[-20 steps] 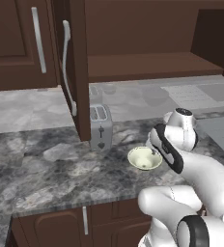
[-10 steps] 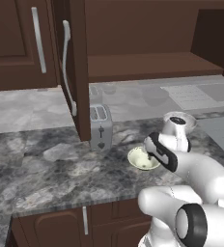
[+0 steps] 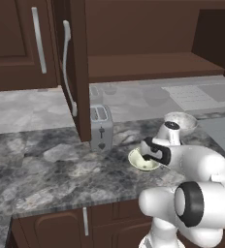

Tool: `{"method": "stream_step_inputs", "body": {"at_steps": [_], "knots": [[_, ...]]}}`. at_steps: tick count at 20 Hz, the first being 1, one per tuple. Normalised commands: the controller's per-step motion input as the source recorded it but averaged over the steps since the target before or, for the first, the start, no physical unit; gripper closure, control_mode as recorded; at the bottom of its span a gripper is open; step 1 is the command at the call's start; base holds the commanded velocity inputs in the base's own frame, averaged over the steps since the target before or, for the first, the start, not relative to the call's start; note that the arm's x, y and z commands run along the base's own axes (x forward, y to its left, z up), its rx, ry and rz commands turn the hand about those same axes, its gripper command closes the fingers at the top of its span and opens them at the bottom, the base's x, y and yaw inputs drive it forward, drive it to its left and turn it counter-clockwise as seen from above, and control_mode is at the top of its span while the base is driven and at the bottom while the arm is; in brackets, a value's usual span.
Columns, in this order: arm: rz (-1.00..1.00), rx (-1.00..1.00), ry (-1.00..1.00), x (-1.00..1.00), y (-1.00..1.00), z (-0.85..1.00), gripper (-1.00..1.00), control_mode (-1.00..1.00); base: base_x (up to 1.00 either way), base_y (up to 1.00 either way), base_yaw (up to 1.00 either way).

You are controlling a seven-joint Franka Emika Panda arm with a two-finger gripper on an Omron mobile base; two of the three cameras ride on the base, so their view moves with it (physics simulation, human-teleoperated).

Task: Pick up the bowls on the counter and stack them on top of one another in the open cabinet. Place the smaller bowl on top of the larger bowl.

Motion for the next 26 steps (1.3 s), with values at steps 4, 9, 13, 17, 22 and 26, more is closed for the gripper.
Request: {"method": "stream_step_inputs", "body": {"at_steps": [4,9,13,17,22,26], "knots": [[0.00,0.00,-0.04,0.18,0.00,-0.24,-1.00,-1.00,0.00,0.00,0.00],[0.00,0.00,-0.04,0.12,0.00,-0.21,-1.00,-1.00,0.00,0.00,0.00],[0.00,0.00,-0.02,0.03,0.00,-0.07,1.00,-1.00,0.00,0.00,0.00],[0.00,0.00,0.00,0.00,0.00,0.02,1.00,-1.00,0.00,0.00,0.00],[-0.07,0.02,-0.03,0.10,0.00,0.46,1.00,-1.00,0.00,0.00,0.00],[-0.09,0.01,-0.02,0.07,-0.01,0.77,1.00,-1.00,0.00,0.00,0.00]]}}
